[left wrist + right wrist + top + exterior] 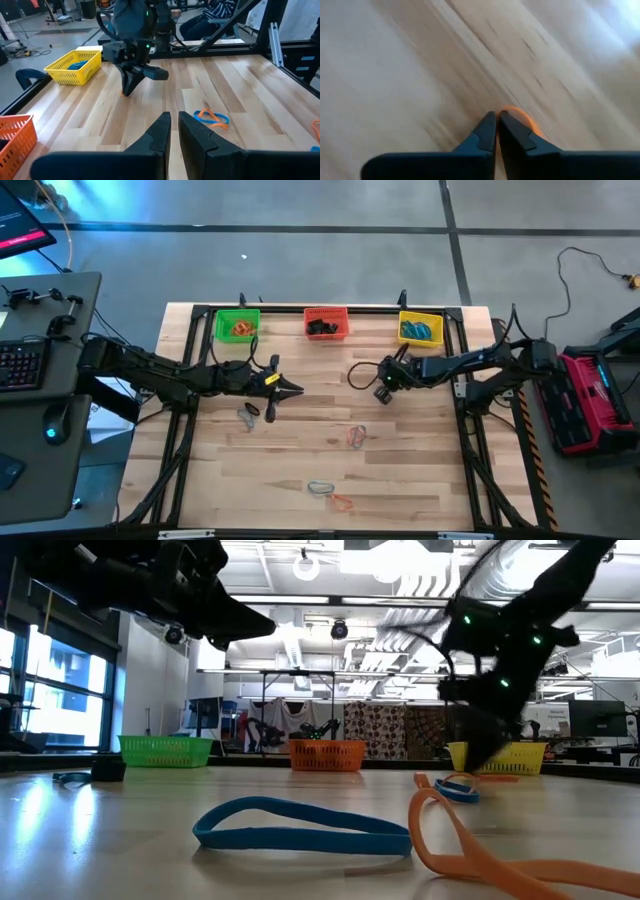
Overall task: Sort rubber bands into baskets
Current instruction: Put the orange rubber band into the green bin
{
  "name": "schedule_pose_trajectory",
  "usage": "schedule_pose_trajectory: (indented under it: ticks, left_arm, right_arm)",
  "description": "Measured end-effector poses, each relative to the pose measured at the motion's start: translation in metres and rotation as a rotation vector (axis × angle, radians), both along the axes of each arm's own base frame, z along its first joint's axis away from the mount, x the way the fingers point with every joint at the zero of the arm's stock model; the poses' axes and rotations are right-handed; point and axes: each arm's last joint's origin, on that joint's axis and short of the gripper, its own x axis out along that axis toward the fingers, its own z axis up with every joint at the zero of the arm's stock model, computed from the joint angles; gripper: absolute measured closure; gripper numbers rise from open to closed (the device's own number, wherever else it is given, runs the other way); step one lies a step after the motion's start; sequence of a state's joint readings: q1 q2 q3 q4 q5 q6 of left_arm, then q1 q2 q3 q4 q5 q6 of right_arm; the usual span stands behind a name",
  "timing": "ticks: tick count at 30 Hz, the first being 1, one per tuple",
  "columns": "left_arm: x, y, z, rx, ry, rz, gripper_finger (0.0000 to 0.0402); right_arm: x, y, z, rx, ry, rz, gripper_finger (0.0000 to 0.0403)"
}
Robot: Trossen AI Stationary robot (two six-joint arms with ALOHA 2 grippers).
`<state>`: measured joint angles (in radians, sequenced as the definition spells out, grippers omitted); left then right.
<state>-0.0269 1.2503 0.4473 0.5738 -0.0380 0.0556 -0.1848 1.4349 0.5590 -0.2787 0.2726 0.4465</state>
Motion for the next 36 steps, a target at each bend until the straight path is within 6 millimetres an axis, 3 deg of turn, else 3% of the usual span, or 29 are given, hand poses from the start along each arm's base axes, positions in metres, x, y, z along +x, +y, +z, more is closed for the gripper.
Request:
schedule_pose_trajectory:
  ticks: [9,14,20,27,32,36]
  left_arm:
    - [0.000,0.000,0.000,0.002,0.001,0.003,0.0376]
    - [0.000,0.000,0.000,0.010,0.001,0.002,0.0376]
    - [0.000,0.000,0.000,0.010,0.001,0.002,0.0376]
    - [0.000,0.000,0.000,0.010,0.001,0.002,0.0376]
    - [0.000,0.000,0.000,0.010,0.001,0.002,0.0376]
    - [0.000,0.000,0.000,0.010,0.001,0.001,0.0376]
  right_arm:
    - [0.053,0.026,0.050,-0.021,-0.370,0.259,0.0399]
    - [0.066,0.043,0.068,-0.024,-0.460,0.358,0.0400]
    - [0.055,0.044,0.061,-0.089,-0.239,0.290,0.0372]
    - [0.031,0.026,0.045,-0.054,0.058,0.242,0.0285]
    - [0.025,0.007,0.043,-0.047,0.124,0.293,0.0235]
    - [0.023,-0.010,0.042,0.002,0.119,0.333,0.0222]
